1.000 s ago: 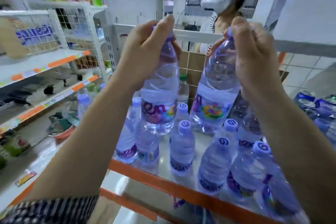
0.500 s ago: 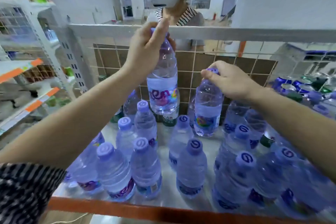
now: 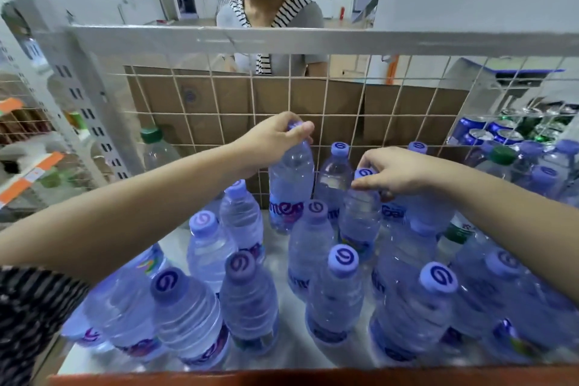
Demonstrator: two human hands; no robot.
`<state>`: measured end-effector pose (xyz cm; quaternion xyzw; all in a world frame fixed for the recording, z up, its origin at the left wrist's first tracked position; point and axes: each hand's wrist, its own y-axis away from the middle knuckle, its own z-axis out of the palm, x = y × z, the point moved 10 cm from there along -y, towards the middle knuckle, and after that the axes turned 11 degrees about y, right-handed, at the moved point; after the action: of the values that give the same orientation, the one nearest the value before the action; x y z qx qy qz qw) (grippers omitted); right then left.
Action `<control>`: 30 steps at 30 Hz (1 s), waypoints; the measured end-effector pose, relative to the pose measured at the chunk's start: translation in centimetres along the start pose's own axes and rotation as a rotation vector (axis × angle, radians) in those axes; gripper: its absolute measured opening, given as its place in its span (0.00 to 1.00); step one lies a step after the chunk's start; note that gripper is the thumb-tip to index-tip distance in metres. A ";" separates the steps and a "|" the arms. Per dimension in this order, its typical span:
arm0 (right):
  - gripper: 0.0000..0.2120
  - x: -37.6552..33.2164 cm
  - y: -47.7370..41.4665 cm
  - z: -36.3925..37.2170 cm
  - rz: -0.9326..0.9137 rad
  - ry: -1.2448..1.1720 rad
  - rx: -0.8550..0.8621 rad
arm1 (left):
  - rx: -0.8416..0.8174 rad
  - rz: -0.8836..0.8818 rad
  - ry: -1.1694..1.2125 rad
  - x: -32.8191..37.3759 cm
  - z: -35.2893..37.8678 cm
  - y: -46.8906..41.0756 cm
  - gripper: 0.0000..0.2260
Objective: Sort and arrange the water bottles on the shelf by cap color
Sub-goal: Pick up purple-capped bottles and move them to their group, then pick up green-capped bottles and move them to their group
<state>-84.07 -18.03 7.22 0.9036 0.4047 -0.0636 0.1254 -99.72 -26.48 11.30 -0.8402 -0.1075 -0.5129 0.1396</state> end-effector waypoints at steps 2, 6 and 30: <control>0.15 0.1 -0.2 0.2 -0.013 -0.001 -0.025 | -0.031 -0.052 -0.099 -1.1 0.2 0.1 0.15; 0.12 -0.1 -0.2 0.2 -0.016 0.048 -0.151 | -0.111 -0.073 -0.315 -1.9 0.5 0.7 0.16; 0.23 -10.2 -8.7 -2.4 -0.122 -0.016 0.286 | 0.723 -0.107 0.018 -6.9 -21.2 5.9 0.13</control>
<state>-97.33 -19.13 10.22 0.8853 0.4448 -0.1353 -0.0052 -118.53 -39.53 13.67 -0.7251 -0.3247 -0.4555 0.4016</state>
